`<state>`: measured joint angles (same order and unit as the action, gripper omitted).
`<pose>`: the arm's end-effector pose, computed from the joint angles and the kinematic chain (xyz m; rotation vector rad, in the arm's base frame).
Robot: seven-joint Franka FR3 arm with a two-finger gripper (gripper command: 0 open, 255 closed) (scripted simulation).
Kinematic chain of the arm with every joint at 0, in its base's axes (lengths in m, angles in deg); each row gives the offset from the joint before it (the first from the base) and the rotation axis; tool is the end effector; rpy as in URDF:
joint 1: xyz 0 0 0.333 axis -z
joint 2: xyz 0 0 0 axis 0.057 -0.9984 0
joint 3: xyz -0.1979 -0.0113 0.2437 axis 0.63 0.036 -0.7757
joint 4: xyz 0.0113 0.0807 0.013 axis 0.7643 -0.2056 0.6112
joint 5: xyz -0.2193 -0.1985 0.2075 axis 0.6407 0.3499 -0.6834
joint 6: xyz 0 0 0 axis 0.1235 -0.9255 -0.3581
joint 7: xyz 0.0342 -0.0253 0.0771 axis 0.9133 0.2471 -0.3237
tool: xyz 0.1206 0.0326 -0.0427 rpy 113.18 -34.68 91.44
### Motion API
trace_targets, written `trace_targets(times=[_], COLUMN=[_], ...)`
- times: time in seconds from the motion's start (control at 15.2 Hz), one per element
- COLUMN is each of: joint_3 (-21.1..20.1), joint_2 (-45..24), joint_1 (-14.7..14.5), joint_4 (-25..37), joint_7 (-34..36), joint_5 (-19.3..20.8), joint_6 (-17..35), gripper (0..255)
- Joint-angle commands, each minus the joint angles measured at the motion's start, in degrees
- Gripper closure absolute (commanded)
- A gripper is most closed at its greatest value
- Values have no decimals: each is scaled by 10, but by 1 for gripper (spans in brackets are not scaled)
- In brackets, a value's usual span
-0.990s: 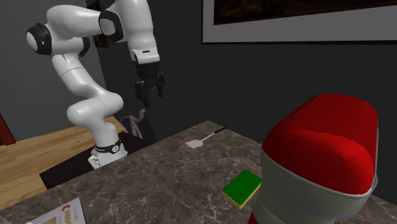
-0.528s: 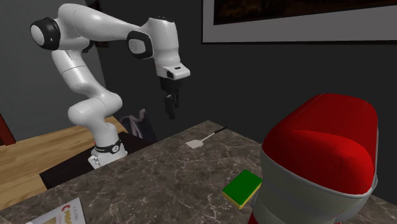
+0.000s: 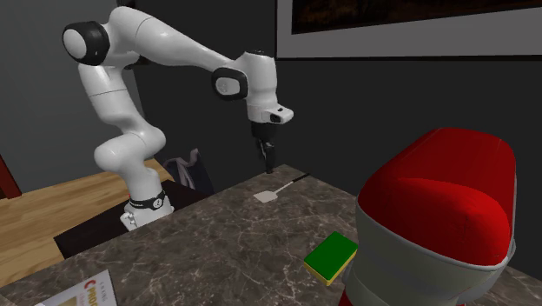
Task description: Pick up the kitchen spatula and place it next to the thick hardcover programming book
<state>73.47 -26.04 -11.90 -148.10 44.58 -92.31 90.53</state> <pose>0.4292 0.1426 0.4466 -2.8231 -1.1749 -0.0453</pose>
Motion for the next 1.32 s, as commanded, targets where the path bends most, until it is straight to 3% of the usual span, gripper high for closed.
trace_targets(times=[0.0,0.59,1.25], joint_3=[-8,-54,-55], joint_2=[-29,-159,-195], joint_1=[-12,-61,-63], joint_4=[5,53,34], joint_7=[-30,-134,-131], joint_5=[3,32,37], joint_6=[26,122,177], gripper=[0,0,0])
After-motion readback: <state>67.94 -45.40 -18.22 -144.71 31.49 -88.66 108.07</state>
